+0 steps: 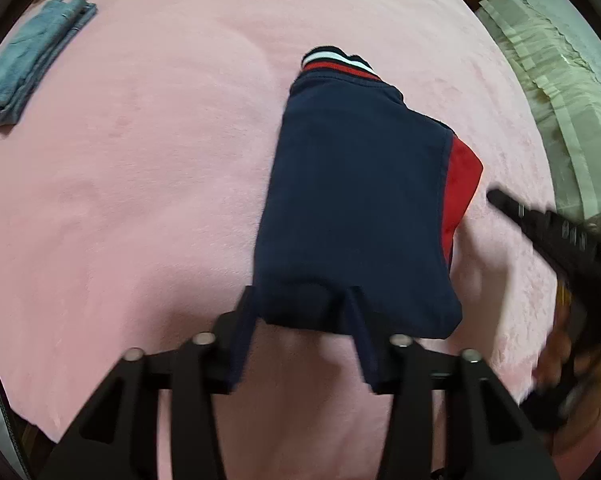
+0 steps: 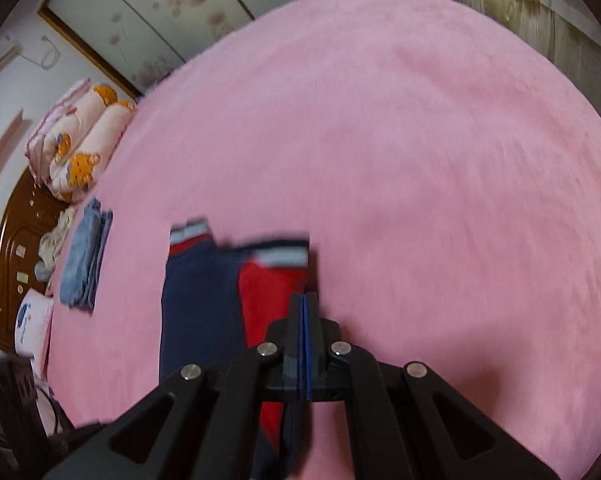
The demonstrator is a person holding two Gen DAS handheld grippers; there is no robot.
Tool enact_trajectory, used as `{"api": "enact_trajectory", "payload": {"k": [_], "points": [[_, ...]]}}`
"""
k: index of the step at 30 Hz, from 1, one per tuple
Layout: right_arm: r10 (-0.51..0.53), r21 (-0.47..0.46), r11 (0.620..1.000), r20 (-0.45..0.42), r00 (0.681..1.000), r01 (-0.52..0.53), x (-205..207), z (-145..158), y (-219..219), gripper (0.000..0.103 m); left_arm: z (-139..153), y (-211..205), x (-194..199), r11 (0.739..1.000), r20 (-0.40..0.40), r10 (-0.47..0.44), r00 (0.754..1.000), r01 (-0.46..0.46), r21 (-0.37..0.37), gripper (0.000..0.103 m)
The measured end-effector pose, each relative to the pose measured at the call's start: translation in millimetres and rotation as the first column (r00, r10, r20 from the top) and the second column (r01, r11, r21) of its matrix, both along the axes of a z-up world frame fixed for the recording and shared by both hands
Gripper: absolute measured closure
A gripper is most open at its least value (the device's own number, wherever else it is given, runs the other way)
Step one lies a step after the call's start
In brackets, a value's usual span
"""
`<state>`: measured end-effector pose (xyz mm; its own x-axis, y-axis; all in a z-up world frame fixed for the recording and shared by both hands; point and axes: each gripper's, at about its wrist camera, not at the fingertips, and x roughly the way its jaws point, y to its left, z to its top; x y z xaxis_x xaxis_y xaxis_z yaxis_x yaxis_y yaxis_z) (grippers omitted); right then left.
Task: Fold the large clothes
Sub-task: 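Grasp the folded navy bundle with both tools from its sides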
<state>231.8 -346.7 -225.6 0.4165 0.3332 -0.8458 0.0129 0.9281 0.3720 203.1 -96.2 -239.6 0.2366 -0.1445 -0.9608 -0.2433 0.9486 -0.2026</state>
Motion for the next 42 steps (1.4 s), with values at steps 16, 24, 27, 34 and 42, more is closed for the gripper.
{"api": "enact_trajectory", "payload": {"k": [16, 24, 27, 34, 42], "points": [[0.037, -0.107, 0.992, -0.211, 0.977, -0.061, -80.2, 5.0, 36.5, 0.036, 42.3, -3.3, -6.0, 0.991, 0.001, -0.089, 0.996, 0.089, 0.096, 0.023], [-0.014, -0.121, 0.993, -0.186, 0.982, -0.009, -84.7, 38.7, 30.9, 0.027, 74.6, 1.2, -0.6, 0.977, 0.011, -0.141, 0.99, 0.137, 0.161, 0.016], [-0.021, -0.128, 0.992, -0.167, 0.986, -0.001, -84.1, 49.7, 30.4, 0.025, 81.0, 0.9, 0.8, 0.975, 0.018, -0.16, 0.987, 0.155, 0.161, 0.015], [-0.024, -0.115, 0.993, -0.194, 0.981, 0.001, -75.1, 37.4, 30.5, 0.025, 68.9, -0.4, 6.8, 0.977, -0.002, -0.166, 0.986, 0.165, 0.134, 0.015], [-0.026, 0.121, 0.991, -0.274, 0.961, 0.061, -50.3, -20.2, 7.3, 0.025, 2.3, 29.3, 41.2, 0.977, -0.061, -0.042, 0.997, 0.028, -0.209, 0.015]]}}
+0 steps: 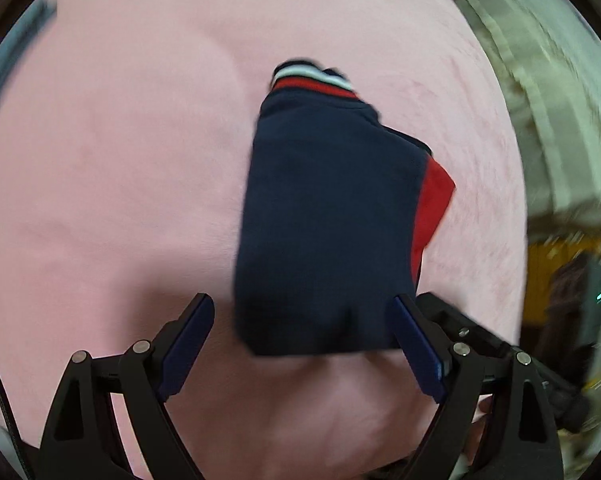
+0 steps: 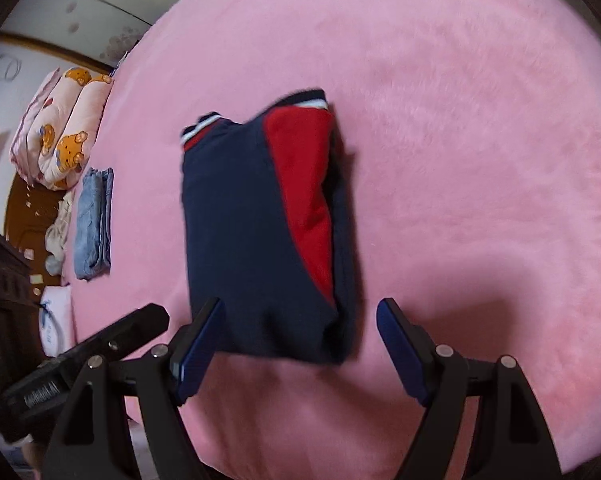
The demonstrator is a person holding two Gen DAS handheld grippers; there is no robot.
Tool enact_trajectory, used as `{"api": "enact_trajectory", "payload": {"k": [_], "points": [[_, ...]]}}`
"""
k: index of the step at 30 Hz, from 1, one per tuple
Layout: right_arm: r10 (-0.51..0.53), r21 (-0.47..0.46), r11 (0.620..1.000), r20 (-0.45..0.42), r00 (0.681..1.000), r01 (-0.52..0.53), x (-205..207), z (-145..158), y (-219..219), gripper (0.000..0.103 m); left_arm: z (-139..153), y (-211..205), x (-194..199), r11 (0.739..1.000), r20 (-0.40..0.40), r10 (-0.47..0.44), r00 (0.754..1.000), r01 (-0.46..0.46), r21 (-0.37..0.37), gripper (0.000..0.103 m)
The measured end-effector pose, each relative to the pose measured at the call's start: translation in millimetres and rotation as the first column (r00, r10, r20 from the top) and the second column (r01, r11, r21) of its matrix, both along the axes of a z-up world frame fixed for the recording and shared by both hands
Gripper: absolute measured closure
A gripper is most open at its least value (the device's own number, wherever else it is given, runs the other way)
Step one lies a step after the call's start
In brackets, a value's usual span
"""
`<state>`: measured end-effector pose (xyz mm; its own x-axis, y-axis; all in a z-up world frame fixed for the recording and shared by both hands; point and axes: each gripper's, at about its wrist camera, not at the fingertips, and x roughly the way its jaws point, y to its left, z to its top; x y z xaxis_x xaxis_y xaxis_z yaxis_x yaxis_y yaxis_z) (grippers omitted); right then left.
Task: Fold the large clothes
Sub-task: 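Grasp the folded navy bundle with both tools from its sides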
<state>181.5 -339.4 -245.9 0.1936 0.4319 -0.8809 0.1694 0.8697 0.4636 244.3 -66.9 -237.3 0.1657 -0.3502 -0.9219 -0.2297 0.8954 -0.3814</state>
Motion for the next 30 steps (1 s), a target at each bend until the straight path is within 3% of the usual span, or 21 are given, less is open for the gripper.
{"api": "enact_trajectory", "payload": {"k": [2, 7, 10, 13, 16, 20, 25, 30], "points": [[-0.02, 0.041, 0.999, -0.024, 1.0, 0.021, 7.1, -13.7, -4.9, 0.025, -16.1, 8.7, 7.8, 0.997, -0.026, 0.04, 0.999, -0.041, -0.065, 0.015], [-0.017, 0.154, 0.988, -0.032, 0.999, 0.022, 24.9, -44.4, -12.5, 0.025, -50.5, 22.3, 22.9, 0.989, -0.064, 0.079, 0.995, -0.087, -0.119, 0.016], [-0.003, 0.234, 0.972, -0.019, 1.0, 0.007, 33.2, -54.2, -12.5, 0.026, -59.3, 26.8, 27.9, 0.976, -0.029, 0.097, 0.995, -0.101, -0.192, 0.017], [0.042, 0.264, 0.964, 0.015, 0.999, -0.044, 40.8, -58.6, -7.6, 0.039, -67.8, 25.1, 30.3, 0.973, 0.007, 0.106, 0.994, -0.103, -0.206, 0.019], [0.054, 0.315, 0.947, 0.028, 0.998, -0.06, 48.4, -63.7, -4.2, 0.05, -73.8, 20.1, 34.7, 0.968, 0.014, 0.112, 0.994, -0.106, -0.225, 0.031], [0.056, 0.325, 0.944, 0.024, 0.998, -0.061, 52.9, -62.2, -1.5, 0.058, -68.7, 16.4, 33.7, 0.978, 0.043, 0.079, 0.996, -0.069, -0.198, 0.037], [0.023, 0.285, 0.958, 0.065, 0.998, -0.041, 46.7, -45.7, 9.2, 0.068, -58.6, 23.8, 28.0, 0.972, 0.082, 0.088, 0.993, -0.067, -0.224, 0.055], [-0.016, 0.226, 0.974, 0.102, 0.995, -0.008, 36.7, -21.8, 27.1, 0.072, -41.1, 47.4, 21.4, 0.973, 0.131, 0.047, 0.99, -0.016, -0.229, 0.057]]}}
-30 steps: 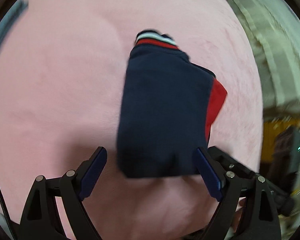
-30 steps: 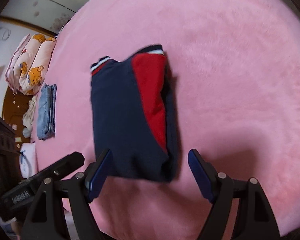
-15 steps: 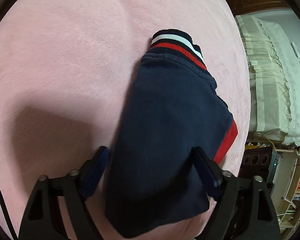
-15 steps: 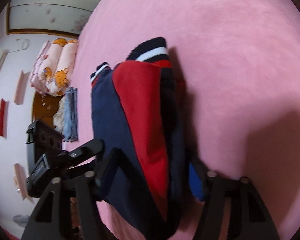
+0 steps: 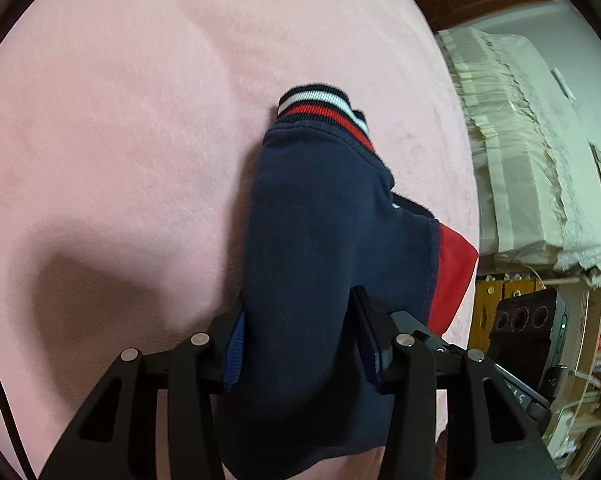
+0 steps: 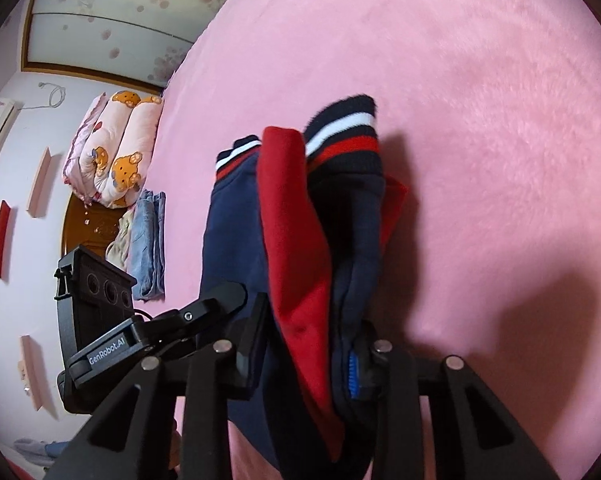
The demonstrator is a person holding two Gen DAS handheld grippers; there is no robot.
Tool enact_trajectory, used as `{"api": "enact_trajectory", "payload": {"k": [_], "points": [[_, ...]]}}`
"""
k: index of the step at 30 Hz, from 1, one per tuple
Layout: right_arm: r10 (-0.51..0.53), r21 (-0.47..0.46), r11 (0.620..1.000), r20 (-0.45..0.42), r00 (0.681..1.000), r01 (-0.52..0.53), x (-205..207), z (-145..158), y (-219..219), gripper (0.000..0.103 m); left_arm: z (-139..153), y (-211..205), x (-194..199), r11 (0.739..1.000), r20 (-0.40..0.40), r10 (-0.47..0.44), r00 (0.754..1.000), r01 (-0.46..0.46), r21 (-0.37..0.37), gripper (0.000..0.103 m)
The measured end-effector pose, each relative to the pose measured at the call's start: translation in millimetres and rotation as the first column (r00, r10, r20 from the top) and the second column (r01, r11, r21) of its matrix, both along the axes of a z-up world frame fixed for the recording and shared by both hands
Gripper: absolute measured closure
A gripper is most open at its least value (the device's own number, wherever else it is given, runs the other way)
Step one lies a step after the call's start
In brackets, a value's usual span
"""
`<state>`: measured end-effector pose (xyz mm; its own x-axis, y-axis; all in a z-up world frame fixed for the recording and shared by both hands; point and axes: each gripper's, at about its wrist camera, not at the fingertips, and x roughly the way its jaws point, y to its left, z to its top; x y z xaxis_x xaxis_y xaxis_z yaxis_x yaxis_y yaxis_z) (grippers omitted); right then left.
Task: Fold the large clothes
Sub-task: 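Grasp the folded navy bundle with both tools from its sides, then carry the bundle with both tools onto the folded denim and release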
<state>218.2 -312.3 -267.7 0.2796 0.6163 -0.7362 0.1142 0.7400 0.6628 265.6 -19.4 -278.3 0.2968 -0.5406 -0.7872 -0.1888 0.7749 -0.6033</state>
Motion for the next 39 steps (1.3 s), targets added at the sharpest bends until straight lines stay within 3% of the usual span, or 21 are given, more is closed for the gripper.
{"api": "enact_trajectory", "payload": {"k": [6, 14, 20, 28, 32, 35, 36, 39], "points": [[0.004, -0.012, 1.0, 0.025, 1.0, -0.004, -14.5, 18.2, 60.0, 0.073, 28.5, 58.7, -17.7, 0.998, 0.033, -0.039, 0.999, 0.037, 0.059, 0.057], [0.104, 0.036, 0.994, 0.048, 0.993, -0.106, -22.8, 23.8, 204.3, 0.074, 61.8, 216.1, -52.7, 0.986, 0.044, 0.055, 0.998, -0.061, 0.152, 0.057], [0.193, 0.103, 0.973, 0.121, 0.974, -0.206, 16.6, 36.1, 333.1, 0.074, 103.2, 346.0, -50.1, 0.957, 0.114, 0.107, 0.988, -0.134, 0.259, 0.057], [0.286, 0.089, 0.941, 0.309, 0.907, -0.327, 93.3, 59.0, 476.6, 0.074, 152.7, 483.4, -1.8, 0.903, 0.247, 0.118, 0.962, -0.207, 0.375, 0.057], [0.229, 0.159, 0.942, 0.338, 0.913, -0.295, 132.6, 47.9, 521.4, 0.074, 148.8, 527.4, 28.6, 0.89, 0.314, 0.133, 0.94, -0.253, 0.38, 0.057], [0.187, 0.176, 0.949, 0.358, 0.915, -0.263, 160.0, 27.9, 547.7, 0.071, 123.1, 560.4, 49.1, 0.888, 0.341, 0.175, 0.924, -0.297, 0.35, 0.057], [0.18, 0.183, 0.95, 0.341, 0.923, -0.253, 168.6, 16.8, 554.0, 0.068, 111.5, 562.1, 57.9, 0.89, 0.323, 0.193, 0.926, -0.304, 0.341, 0.057], [0.217, 0.103, 0.966, 0.169, 0.961, -0.236, 190.8, -18.3, 563.9, 0.067, 73.4, 577.2, 71.8, 0.88, 0.216, 0.25, 0.944, -0.315, 0.355, 0.057]]}}
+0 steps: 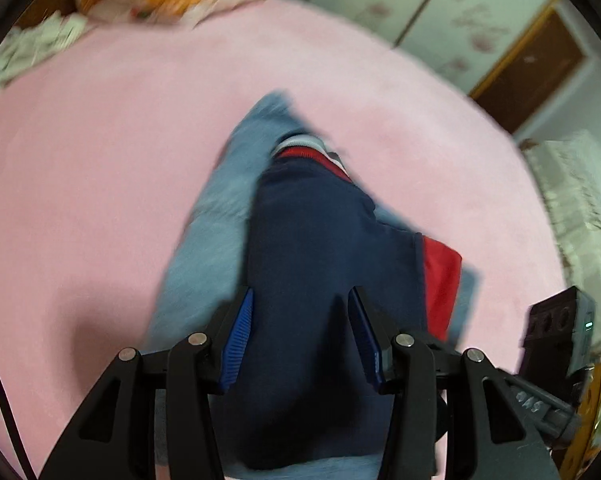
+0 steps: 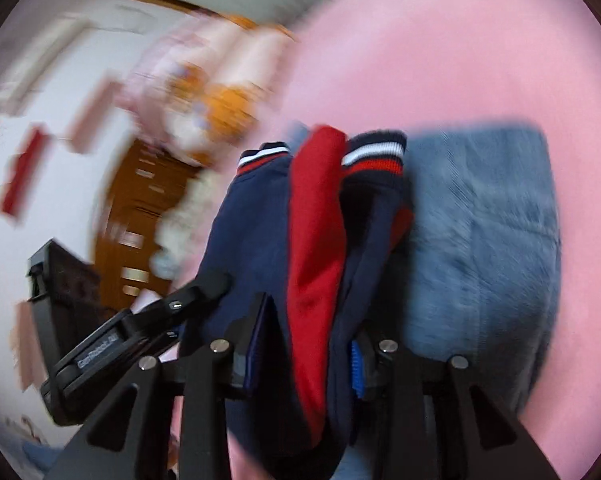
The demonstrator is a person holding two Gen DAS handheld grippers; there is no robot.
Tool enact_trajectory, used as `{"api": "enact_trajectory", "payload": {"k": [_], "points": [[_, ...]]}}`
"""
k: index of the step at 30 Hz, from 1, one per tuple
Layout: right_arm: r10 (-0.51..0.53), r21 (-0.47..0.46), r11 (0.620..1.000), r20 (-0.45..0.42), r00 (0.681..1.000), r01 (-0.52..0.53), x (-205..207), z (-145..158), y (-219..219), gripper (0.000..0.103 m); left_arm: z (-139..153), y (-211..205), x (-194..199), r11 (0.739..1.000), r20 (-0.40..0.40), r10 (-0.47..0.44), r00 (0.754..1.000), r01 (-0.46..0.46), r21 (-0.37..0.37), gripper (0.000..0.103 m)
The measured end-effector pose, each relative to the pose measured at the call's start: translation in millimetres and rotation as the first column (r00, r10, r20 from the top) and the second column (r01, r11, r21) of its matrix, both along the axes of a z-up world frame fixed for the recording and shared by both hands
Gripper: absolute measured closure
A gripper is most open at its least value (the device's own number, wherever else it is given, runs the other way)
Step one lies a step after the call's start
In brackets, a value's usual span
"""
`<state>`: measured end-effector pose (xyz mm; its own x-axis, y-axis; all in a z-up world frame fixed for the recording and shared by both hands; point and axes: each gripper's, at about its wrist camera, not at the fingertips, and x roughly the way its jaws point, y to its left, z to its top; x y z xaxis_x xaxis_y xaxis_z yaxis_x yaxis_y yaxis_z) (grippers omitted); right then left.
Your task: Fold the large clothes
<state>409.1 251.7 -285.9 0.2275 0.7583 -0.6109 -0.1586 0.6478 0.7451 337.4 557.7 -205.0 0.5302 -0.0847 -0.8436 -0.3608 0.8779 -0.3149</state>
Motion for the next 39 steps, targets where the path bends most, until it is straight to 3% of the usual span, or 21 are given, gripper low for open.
{"api": "enact_trajectory", "payload": {"k": [2, 5, 7, 9, 13, 18, 23, 27, 33, 36, 39], "points": [[0.002, -0.037, 0.999, -0.028, 1.0, -0.003, -2.0, -8.1, -7.2, 0.061, -4.1, 7.5, -9.1, 0.999, 0.045, 0.016, 0.999, -0.015, -0.029, 0.053], [-0.022, -0.043, 0.999, 0.022, 1.0, 0.023, -19.7, 1.0, -32.2, 0.041, 4.1, 7.0, -30.7, 0.996, 0.099, 0.087, 0.991, -0.09, 0.021, 0.034], [-0.023, -0.044, 0.999, 0.028, 0.999, 0.024, -31.9, 3.6, -49.0, 0.038, 9.1, 3.6, -51.2, 0.986, 0.14, 0.14, 0.98, -0.151, 0.067, 0.024], [-0.026, -0.062, 0.998, 0.012, 1.0, 0.027, -50.5, 0.7, -73.3, 0.037, 10.6, -14.7, -76.6, 0.976, 0.143, 0.182, 0.973, -0.197, 0.093, 0.023], [-0.082, -0.148, 0.986, -0.015, 0.997, 0.078, -97.9, -2.4, -132.7, 0.034, -2.6, -49.0, -115.5, 0.955, 0.032, 0.274, 0.961, -0.276, 0.108, 0.022], [-0.094, -0.31, 0.947, 0.0, 0.996, 0.09, -193.2, -2.0, -216.7, 0.032, -22.7, -117.8, -172.8, 0.955, -0.042, 0.296, 0.954, -0.294, 0.047, 0.022], [-0.069, -0.462, 0.884, 0.035, 0.997, 0.077, -298.5, 20.1, -303.0, 0.032, -22.8, -215.2, -236.5, 0.971, -0.113, 0.231, 0.966, -0.223, 0.082, 0.022], [-0.067, -0.572, 0.815, 0.055, 0.996, 0.086, -379.8, 49.0, -369.6, 0.024, -8.7, -297.8, -284.8, 0.982, -0.158, 0.133, 0.979, -0.109, 0.153, 0.022], [-0.086, -0.704, 0.708, -0.011, 0.996, 0.053, -468.1, 97.4, -442.8, 0.019, 33.4, -397.5, -341.8, 0.984, -0.174, -0.016, 0.985, 0.047, 0.171, 0.022], [-0.112, -0.706, 0.704, -0.009, 0.994, 0.073, -492.1, 125.9, -464.2, 0.019, 61.9, -445.8, -362.6, 0.966, -0.191, -0.113, 0.975, 0.153, 0.21, 0.022], [-0.15, -0.687, 0.717, 0.006, 0.989, 0.113, -505.9, 161.3, -482.3, 0.019, 86.2, -470.1, -370.3, 0.961, -0.218, -0.152, 0.964, 0.195, 0.195, 0.022]]}}
